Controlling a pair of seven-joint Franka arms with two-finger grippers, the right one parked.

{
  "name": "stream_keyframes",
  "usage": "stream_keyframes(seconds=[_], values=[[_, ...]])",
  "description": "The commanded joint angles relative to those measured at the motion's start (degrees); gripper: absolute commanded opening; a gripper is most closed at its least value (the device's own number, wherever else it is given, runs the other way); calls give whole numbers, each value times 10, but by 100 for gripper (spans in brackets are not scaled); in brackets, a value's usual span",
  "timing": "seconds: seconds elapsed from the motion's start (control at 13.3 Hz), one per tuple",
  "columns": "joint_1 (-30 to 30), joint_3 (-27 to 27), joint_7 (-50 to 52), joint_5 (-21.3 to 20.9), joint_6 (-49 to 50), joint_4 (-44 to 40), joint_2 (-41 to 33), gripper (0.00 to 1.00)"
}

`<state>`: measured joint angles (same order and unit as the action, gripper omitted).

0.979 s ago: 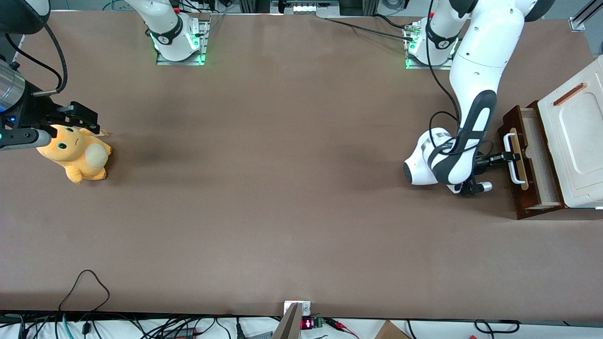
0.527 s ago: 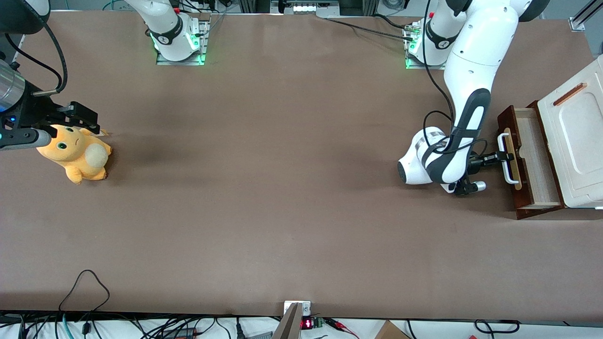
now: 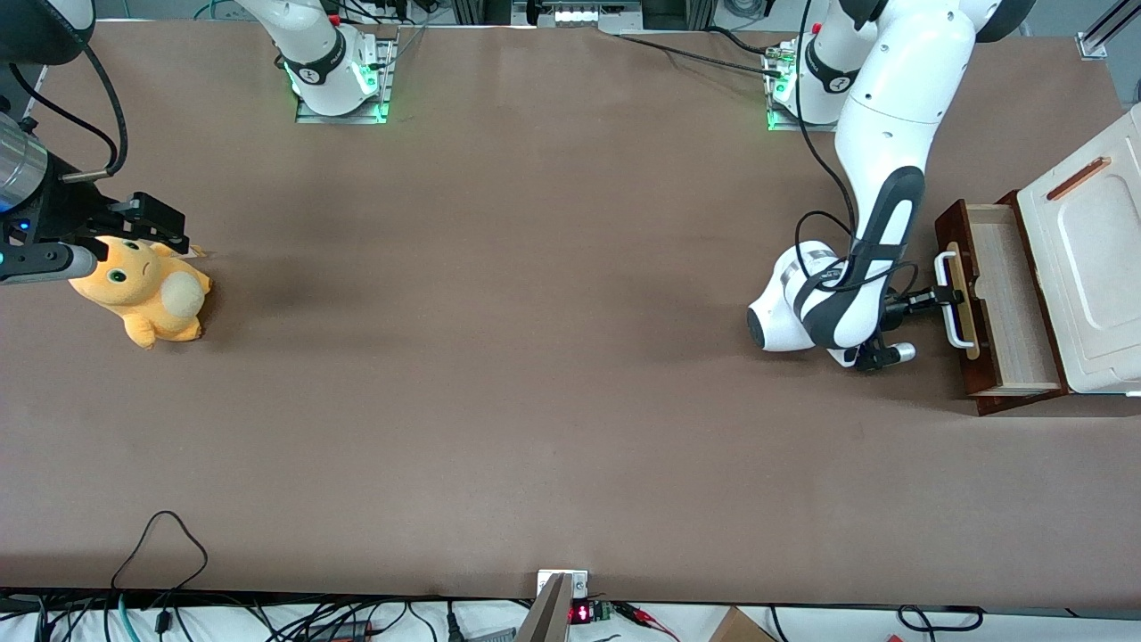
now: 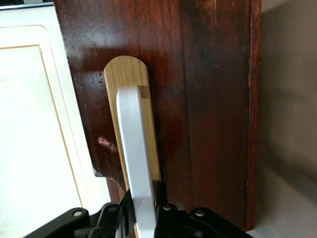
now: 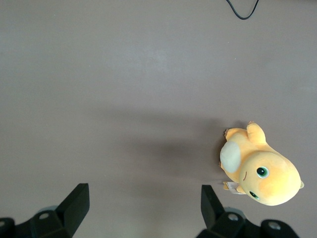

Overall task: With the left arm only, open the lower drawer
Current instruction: 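Pull the handle with the left gripper, sliding the drawer out of the cabinet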

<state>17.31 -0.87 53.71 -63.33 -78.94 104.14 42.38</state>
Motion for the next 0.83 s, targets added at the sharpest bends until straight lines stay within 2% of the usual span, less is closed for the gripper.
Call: stream_keyframes(seconds=[0.0,0.75], values=[[27,5,1,47,43,-6,4,18],[49,5,1,75,61,-16,4,18]])
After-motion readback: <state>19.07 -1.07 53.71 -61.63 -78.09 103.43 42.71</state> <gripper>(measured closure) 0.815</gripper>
